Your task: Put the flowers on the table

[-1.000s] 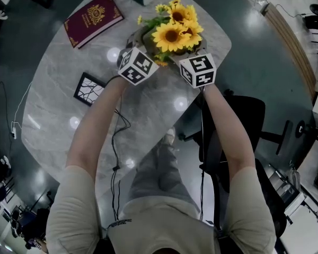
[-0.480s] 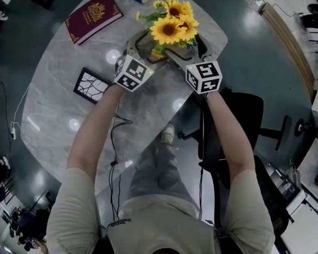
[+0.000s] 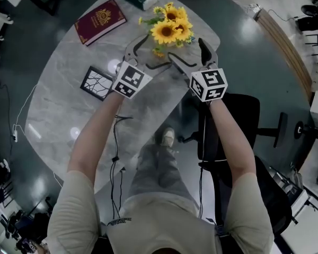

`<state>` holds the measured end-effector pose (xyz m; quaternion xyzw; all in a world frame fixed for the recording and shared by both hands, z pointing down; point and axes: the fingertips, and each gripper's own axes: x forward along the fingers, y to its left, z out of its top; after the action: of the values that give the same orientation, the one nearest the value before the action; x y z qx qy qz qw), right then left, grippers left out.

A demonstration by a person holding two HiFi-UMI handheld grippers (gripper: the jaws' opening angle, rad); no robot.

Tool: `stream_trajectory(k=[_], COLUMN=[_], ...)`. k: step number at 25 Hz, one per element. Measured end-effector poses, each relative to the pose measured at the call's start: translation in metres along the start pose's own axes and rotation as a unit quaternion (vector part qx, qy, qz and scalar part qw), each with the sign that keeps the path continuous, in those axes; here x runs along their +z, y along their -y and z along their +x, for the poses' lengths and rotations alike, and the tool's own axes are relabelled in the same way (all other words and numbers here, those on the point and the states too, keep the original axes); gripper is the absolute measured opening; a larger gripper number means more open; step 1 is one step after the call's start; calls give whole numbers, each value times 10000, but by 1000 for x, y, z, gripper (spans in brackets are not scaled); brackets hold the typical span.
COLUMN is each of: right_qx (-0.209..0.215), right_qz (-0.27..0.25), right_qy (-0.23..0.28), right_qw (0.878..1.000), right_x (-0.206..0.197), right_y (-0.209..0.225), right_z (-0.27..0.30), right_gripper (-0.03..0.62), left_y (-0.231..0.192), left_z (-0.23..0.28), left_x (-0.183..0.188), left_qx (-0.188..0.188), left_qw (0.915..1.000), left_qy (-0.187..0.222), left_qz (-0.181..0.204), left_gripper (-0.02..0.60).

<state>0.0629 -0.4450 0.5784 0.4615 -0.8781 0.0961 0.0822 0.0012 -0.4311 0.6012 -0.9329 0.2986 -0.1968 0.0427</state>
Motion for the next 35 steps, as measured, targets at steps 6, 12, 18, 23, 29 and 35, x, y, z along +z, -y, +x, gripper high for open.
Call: stream_trajectory(k=[6,12,18,23,29,35], right_qx=[91,135,46,2,121,72], right_qz=[15,-13,-292,-314,-297,-724], right_qy=[237,745,1165,1308,1556,1618], right_qw=[9997,9971,9928,9909,9873,9841], right_x=[60,138,209,253,288,283], right_y=[-19,-42,-74,-101,-136,-174], right_z=[-36,-82,-137,-180,-229,-269], right_gripper=[515,386,236,152,82,48], left_y=[-1,0,16,35,66,103], left_z=[-43,-98,-161,-211,-260,-293], left_x=[73,156,234,284,310,308], left_qx=[199,313,342,305,326,137], left_qw=[9985,9938,9878,9831,9783,9764], left_qy=[504,1058,1516,1804,2041,2140], left_qz=[72,95,123,-62,-176,-268], left_gripper=[401,250,166,112,61,37])
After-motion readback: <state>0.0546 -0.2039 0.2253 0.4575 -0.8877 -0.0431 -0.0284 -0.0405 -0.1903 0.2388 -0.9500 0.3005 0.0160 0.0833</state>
